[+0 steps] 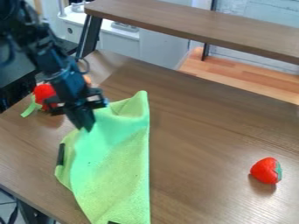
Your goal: Unfold the cloth from left to right
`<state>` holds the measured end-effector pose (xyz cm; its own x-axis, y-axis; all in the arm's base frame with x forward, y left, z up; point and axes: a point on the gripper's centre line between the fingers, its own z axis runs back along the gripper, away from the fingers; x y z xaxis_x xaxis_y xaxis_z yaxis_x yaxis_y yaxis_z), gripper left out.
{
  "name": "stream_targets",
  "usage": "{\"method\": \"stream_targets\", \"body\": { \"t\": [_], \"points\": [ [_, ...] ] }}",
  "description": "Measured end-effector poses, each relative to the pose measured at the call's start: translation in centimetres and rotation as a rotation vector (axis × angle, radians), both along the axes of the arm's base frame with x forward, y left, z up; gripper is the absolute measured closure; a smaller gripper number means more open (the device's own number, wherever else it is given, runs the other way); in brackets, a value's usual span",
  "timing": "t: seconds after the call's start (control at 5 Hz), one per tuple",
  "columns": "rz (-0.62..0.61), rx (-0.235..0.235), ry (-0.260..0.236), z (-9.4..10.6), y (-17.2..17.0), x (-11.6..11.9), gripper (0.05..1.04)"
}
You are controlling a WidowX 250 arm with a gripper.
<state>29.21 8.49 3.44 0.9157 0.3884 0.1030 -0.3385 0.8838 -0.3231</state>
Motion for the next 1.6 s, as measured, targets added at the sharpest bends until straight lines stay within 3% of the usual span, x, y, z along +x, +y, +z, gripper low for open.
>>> {"method": "stream_targets", "body": {
  "t": [0.4,0.6,1.4,1.6],
  "points": [
    [0.07,-0.024,0.013,1.2,-5.5,3.3,1.034],
    [0.099,-0.06,0.016,2.1,-7.6,4.5,1.034],
    [0.286,-0.139,0.044,1.4,-11.6,9.1,1.034],
    [0.319,-0.151,0.026,1.6,-12.5,10.1,1.034]
  ]
}}
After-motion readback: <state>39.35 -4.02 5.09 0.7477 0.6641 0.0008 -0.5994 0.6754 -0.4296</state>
